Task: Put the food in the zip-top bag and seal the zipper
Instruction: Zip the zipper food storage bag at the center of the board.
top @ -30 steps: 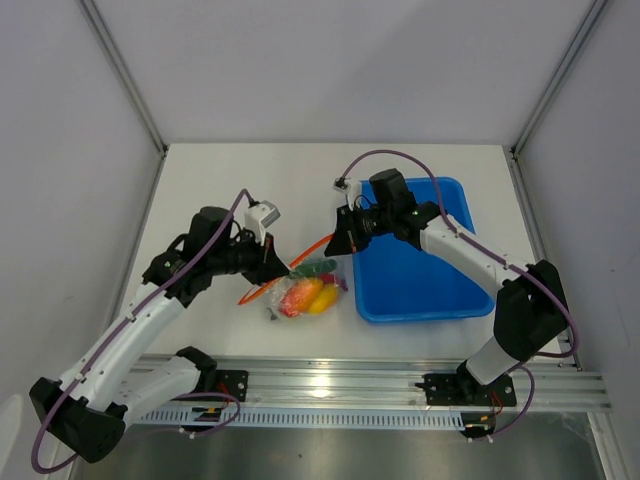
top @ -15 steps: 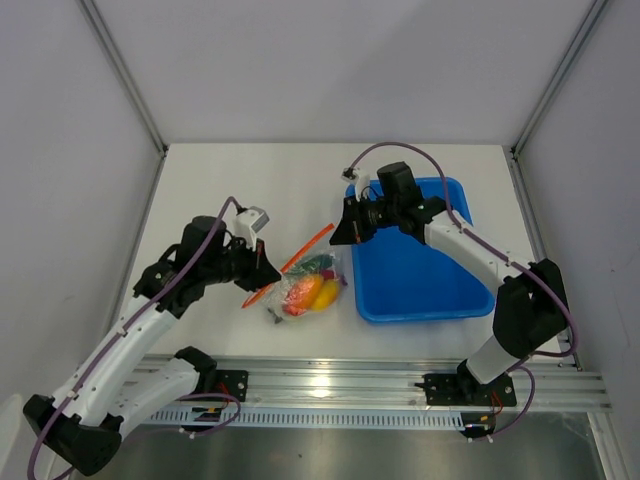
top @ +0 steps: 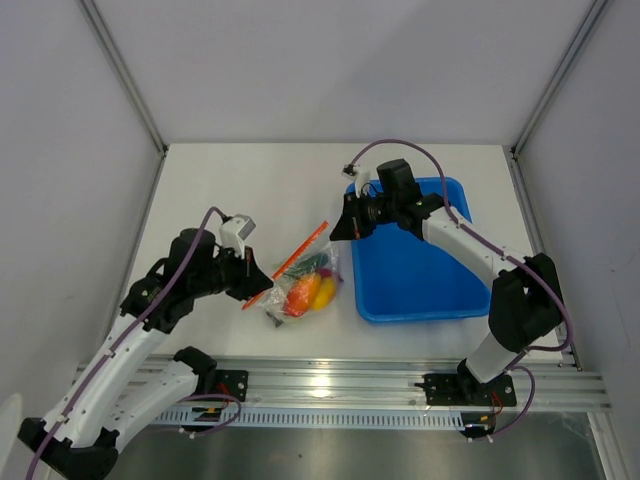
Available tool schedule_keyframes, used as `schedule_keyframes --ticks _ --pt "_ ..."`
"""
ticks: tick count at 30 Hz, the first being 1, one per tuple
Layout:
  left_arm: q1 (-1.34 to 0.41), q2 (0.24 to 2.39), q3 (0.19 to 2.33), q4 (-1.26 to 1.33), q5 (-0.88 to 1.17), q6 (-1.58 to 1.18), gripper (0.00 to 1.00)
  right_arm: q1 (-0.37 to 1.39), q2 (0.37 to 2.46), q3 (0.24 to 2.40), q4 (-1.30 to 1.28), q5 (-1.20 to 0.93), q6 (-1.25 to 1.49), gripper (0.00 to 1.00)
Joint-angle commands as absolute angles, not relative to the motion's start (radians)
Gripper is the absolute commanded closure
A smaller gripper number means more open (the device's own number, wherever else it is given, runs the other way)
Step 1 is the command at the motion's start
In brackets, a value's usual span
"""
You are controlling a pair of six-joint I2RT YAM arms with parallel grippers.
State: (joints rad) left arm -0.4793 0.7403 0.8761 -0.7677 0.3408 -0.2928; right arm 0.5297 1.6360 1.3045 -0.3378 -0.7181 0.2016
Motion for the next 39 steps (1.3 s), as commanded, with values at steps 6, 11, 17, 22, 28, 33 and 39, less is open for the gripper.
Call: schedule_keyframes --ticks 6,11,17,22,28,33,39 --pt "-0.471 0.672 0.893 -0.873 0.321 -0.388 0.99 0.502 1.644 1.356 -0.318 -0.641 0.181 1.00" --pt "-0.471 0.631 0.897 -0.893 0.339 -0.413 1.00 0.500 1.657 1.362 -0.311 -0.644 0.186 1.00" --pt "-0.471 0.611 0.884 -0.887 0.379 -0.408 1.00 0.499 1.666 1.367 -0.282 -0.837 0.178 1.00" --pt "-0.471 0.620 0.896 -0.876 0.405 -0.388 0.99 0.500 1.664 1.407 -0.311 -0.899 0.173 0.52" --pt "-0.471 0.635 0.943 -0.879 0.434 -0.336 0.99 0.538 1.657 1.543 -0.431 -0.876 0.120 0.29" --pt "-0.471 0.661 0.989 -0.879 0.446 -0.301 0.99 0.609 1.683 1.670 -0.540 -0.877 0.058 0.16" --pt "-0.471 0.683 1.014 -0.879 0.471 -0.276 0.99 0.695 1.732 1.718 -0.580 -0.982 0.005 0.07"
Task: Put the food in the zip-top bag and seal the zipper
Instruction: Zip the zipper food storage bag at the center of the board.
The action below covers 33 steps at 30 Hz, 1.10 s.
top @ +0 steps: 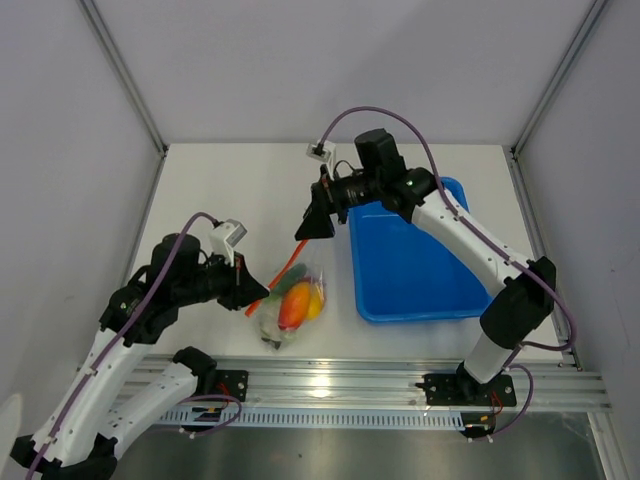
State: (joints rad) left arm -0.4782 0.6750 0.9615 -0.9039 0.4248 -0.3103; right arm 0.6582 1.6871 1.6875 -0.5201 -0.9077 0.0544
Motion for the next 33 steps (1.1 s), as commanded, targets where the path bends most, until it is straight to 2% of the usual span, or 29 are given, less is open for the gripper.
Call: schedule_keyframes --ticks 1,12,23,33 --pt "-0.471 0.686 1.017 -0.880 0.475 -0.273 0.99 0.727 1.742 1.724 -0.587 -1.001 0.006 0.07" --pt "-0.471 0.724 1.065 -0.907 0.495 -0.230 0.99 0.796 1.815 1.772 -0.603 -1.097 -0.035 0.14" --pt "-0.471 0.759 1.101 -0.917 0.495 -0.204 0.99 0.838 1.859 1.798 -0.638 -1.098 -0.063 0.18" --pt "-0.471 0.804 1.155 -0.922 0.463 -0.189 0.99 0.836 1.881 1.809 -0.664 -1.091 -0.067 0.26"
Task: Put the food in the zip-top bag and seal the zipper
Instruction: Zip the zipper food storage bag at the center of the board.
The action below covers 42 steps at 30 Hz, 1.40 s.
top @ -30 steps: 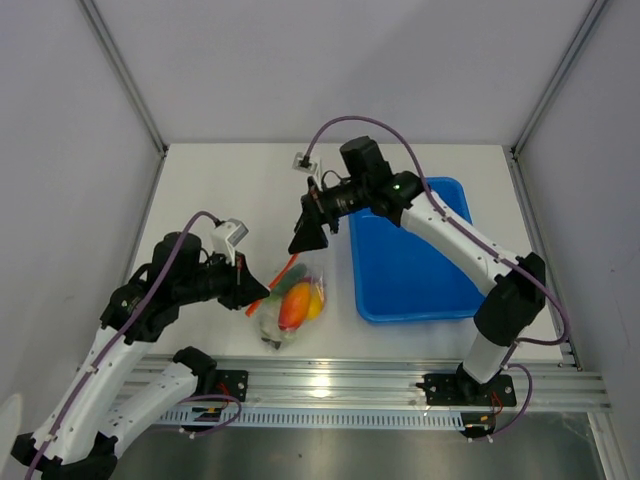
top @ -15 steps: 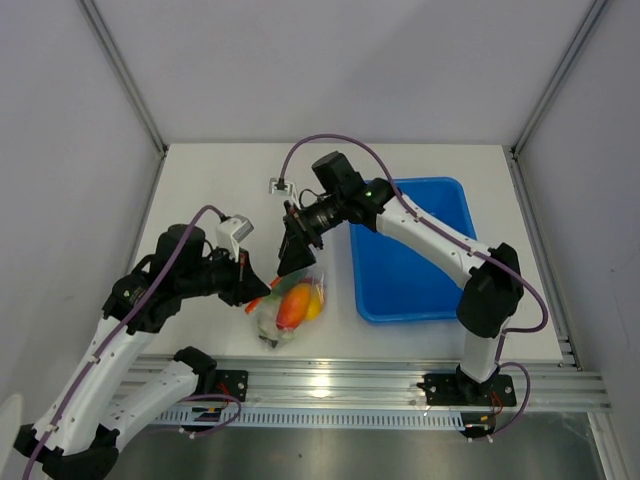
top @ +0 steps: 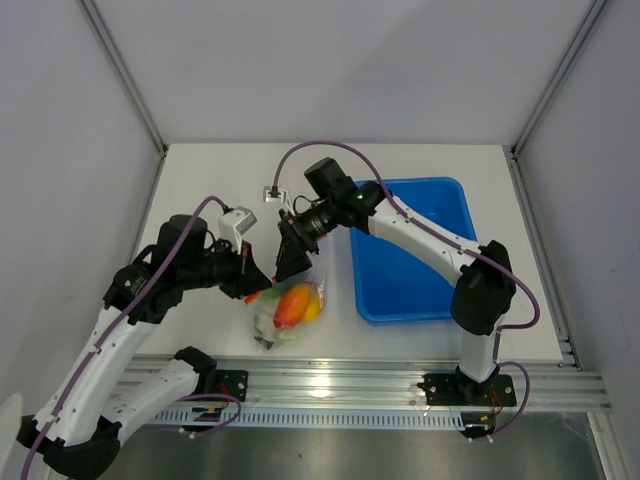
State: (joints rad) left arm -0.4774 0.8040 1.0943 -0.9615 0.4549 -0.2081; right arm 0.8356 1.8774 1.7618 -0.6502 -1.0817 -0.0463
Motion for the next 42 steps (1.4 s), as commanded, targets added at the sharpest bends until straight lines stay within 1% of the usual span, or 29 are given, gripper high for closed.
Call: schedule_keyframes --ticks 1,2,5,6,8,10,12,14,22,23,26,28,30,31,42 --pt "-0.469 0.807 1.157 -0.923 0.463 -0.189 0.99 0.836 1.881 1.809 -0.673 -1.086 -0.072 0.27" --pt "-0.469 0.811 1.163 -0.923 0.463 -0.186 0.99 0.836 1.882 1.807 -0.675 -1.082 -0.074 0.28" --pt "-0.469 0.819 1.175 -0.928 0.454 -0.181 0.99 0.836 1.887 1.812 -0.686 -1.066 -0.080 0.37" --pt "-0.469 0.822 1.177 -0.928 0.451 -0.179 0.99 0.836 1.887 1.812 -0.687 -1.062 -0.083 0.42" --pt "-0.469 0.821 1.180 -0.928 0.445 -0.179 0.99 0.836 1.885 1.812 -0.692 -1.057 -0.084 0.47" --pt "-0.469 0.822 1.184 -0.928 0.436 -0.181 0.99 0.836 1.884 1.813 -0.696 -1.051 -0.090 0.49" --pt "-0.468 0.830 1.187 -0.928 0.433 -0.192 0.99 0.836 1.884 1.813 -0.698 -1.048 -0.094 0.52" --pt "-0.465 0.841 1.198 -0.933 0.434 -0.204 0.99 0.836 1.885 1.815 -0.699 -1.049 -0.095 0.58" --pt "-0.462 0.883 1.223 -0.927 0.456 -0.232 1.00 0.842 1.887 1.815 -0.707 -1.042 -0.097 0.66" --pt "-0.462 0.888 1.227 -0.925 0.465 -0.239 1.00 0.845 1.888 1.815 -0.707 -1.037 -0.097 0.70" --pt "-0.460 0.894 1.226 -0.917 0.469 -0.248 0.99 0.850 1.888 1.812 -0.718 -1.026 -0.100 0.79" --pt "-0.460 0.896 1.224 -0.916 0.465 -0.253 1.00 0.850 1.881 1.801 -0.718 -1.026 -0.103 0.82" --pt "-0.459 0.902 1.227 -0.916 0.465 -0.256 0.99 0.850 1.876 1.792 -0.707 -1.013 -0.094 0.96" --pt "-0.459 0.905 1.223 -0.917 0.465 -0.258 1.00 0.850 1.875 1.784 -0.704 -1.002 -0.087 1.00" --pt "-0.457 0.871 1.226 -1.002 0.347 -0.270 0.99 0.839 1.847 1.714 -0.651 -0.763 -0.029 1.00"
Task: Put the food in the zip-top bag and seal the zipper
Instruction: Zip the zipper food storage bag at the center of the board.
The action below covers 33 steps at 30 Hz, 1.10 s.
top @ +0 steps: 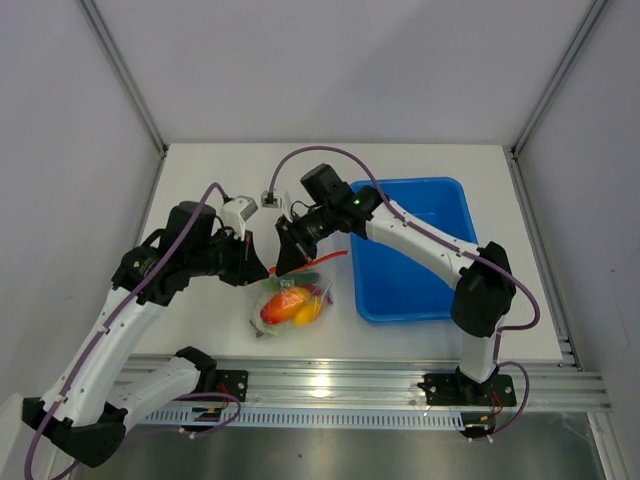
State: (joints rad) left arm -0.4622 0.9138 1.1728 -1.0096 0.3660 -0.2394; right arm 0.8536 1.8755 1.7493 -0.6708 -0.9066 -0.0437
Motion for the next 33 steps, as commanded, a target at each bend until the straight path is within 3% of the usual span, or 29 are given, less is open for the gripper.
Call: schedule_keyframes --ticks 1,16,24,25,26,33 --pt "-0.457 0.862 1.226 -1.008 0.324 -0.275 1.00 0.828 1.839 1.704 -0.643 -0.752 -0.026 1.00" --pt "-0.457 0.710 1.160 -1.052 0.179 -0.403 0.99 0.805 1.801 1.658 -0.588 -0.722 -0.005 1.00" --pt "-0.457 0.756 1.181 -1.022 0.227 -0.388 0.34 0.841 1.858 1.730 -0.607 -0.723 -0.014 1.00" --pt "-0.457 0.758 1.193 -1.026 0.212 -0.388 0.14 0.839 1.865 1.739 -0.607 -0.721 -0.012 1.00" --pt "-0.457 0.758 1.209 -1.047 0.190 -0.391 0.01 0.841 1.884 1.759 -0.606 -0.721 -0.011 1.00" --pt "-0.457 0.720 1.278 -1.103 0.015 -0.361 0.00 0.836 2.021 1.895 -0.572 -0.715 -0.005 1.00"
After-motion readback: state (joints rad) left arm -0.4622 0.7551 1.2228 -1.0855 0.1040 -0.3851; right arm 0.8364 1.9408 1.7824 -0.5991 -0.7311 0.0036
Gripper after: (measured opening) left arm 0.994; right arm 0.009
